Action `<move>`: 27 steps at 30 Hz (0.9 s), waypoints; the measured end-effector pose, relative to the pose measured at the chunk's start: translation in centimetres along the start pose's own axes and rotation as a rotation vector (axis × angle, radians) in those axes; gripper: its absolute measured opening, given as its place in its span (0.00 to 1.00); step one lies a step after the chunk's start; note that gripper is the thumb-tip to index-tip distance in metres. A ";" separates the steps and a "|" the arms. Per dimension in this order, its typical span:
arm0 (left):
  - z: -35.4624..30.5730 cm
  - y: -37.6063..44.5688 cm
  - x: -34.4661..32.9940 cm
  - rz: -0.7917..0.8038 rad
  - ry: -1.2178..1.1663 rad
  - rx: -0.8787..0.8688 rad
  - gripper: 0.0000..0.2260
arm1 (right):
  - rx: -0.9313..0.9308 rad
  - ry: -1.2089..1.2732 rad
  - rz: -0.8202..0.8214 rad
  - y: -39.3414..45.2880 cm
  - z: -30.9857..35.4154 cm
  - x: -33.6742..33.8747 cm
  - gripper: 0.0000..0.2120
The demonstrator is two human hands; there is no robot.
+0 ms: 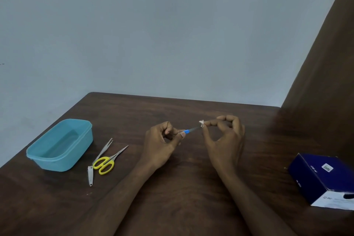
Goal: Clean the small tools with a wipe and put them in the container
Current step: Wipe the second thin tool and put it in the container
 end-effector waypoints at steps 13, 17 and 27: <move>0.3 0.2 -0.2 -0.034 0.093 -0.073 0.23 | 0.269 0.045 0.139 -0.9 1.9 -0.7 0.03; 0.3 0.2 -0.1 -0.028 0.121 -0.118 0.23 | 0.294 -0.051 0.262 -1.1 1.7 -1.9 0.03; 0.3 0.2 0.0 -0.047 0.012 -0.076 0.25 | -0.173 0.040 0.176 0.8 -3.2 -1.3 0.03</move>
Point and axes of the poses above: each hand's wrist, its own y-axis towards the middle knuckle, its own x-axis out of the back of the hand, z = x × y, the point moved 5 cm from there along y, towards the middle knuckle, and after that the axes turned 4 degrees about y, right-handed, at the moved point
